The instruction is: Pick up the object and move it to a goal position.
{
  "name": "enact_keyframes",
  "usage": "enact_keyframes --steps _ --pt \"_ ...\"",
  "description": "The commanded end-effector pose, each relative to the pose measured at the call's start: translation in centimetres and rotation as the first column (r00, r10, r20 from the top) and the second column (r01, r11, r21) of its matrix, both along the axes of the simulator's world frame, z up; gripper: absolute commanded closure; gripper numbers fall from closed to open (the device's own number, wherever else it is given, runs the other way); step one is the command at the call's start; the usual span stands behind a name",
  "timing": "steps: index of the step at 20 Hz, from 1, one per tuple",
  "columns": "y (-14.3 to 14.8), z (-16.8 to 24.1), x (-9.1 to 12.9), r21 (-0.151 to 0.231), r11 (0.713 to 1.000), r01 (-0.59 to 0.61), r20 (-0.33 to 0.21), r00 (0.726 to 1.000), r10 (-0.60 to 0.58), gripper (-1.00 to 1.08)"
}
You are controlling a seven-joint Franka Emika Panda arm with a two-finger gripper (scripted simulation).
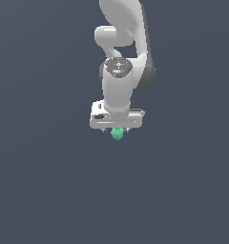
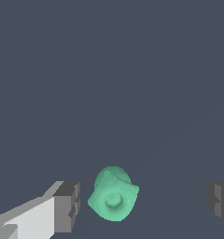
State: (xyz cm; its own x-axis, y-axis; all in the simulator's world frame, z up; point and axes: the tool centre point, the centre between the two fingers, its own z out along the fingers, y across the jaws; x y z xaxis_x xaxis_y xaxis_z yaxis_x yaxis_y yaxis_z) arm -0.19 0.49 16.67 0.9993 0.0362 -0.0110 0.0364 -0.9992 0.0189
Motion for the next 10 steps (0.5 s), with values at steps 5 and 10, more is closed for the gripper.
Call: enact_keyframes --steps 5,10 --pt "-1.3 0.4 0.3 -0.011 1.000 0.009 0.007 1.000 -0.009 -0.92" --pt "-3.5 1.2 0.8 -0.030 0.999 0.019 0.018 1.000 -0.019 -0.92"
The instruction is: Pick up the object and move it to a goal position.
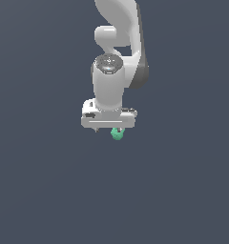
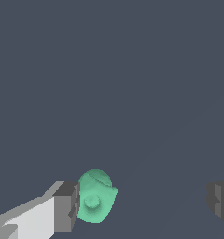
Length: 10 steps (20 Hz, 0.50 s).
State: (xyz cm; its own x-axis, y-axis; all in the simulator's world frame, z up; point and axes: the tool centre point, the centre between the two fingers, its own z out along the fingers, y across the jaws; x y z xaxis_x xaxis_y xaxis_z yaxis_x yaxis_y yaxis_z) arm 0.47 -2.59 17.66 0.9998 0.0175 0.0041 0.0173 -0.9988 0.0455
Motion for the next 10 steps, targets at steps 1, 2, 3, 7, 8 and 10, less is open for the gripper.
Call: enact_keyframes --steps 1,2,3,7,8,10 --pt "-0.4 0.2 0.1 -0.004 1.000 0.000 0.002 1.000 0.000 -0.92" --pt "-0.3 0.1 0.1 -0.003 1.000 0.000 0.001 1.000 0.000 -0.92" --pt "-0.2 0.1 0.0 -0.002 1.000 0.002 0.001 1.000 -0.002 -0.92" --pt "0.0 -0.4 -0.3 0.001 1.000 0.023 0.002 1.000 -0.023 -0.92" --pt "0.1 -0.5 -0.4 0.002 1.000 0.031 0.002 1.000 -0.031 -0.92" --pt "0.4 -1.0 -0.7 0.005 0.999 0.052 0.003 0.999 -0.052 -0.92"
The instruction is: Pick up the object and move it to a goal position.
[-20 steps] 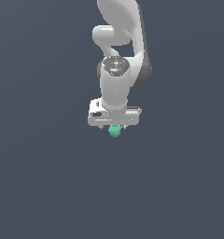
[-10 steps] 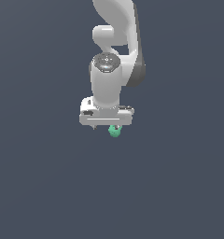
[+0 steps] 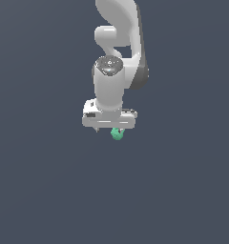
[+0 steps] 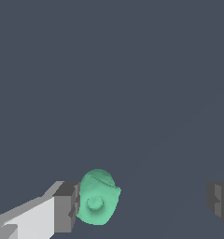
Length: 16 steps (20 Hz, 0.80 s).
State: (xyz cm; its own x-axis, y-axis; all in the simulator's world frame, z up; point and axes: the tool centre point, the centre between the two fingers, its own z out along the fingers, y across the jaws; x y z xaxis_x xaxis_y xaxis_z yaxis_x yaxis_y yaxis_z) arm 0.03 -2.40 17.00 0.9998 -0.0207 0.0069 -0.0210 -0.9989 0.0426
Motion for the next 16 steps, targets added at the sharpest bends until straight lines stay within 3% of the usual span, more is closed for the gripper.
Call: enact_keyframes --steps 1,8,16 --pt "0.3 -0.5 -0.4 0.004 1.000 0.026 0.000 1.000 -0.026 -0.92" --pt "1.6 -2.9 -2.2 0.019 0.989 0.146 0.001 0.989 -0.146 -0.92" --pt "3.3 -6.0 -5.2 0.036 0.946 0.323 -0.002 0.947 -0.323 -0.92"
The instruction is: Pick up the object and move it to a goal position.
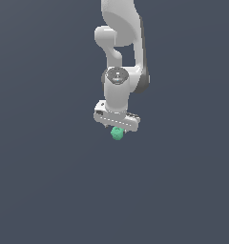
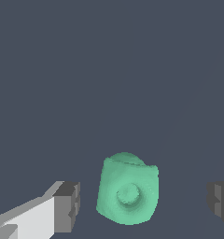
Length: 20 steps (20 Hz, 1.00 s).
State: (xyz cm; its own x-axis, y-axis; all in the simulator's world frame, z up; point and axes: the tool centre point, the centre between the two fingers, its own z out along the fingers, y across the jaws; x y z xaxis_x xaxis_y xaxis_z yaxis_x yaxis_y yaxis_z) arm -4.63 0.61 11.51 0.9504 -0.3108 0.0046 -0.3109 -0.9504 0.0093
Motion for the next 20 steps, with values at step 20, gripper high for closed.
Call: enact_keyframes --steps 20 --pt "1.2 -3.4 -2.9 0.010 0.987 0.161 -0.002 0.987 -0.161 -0.92"
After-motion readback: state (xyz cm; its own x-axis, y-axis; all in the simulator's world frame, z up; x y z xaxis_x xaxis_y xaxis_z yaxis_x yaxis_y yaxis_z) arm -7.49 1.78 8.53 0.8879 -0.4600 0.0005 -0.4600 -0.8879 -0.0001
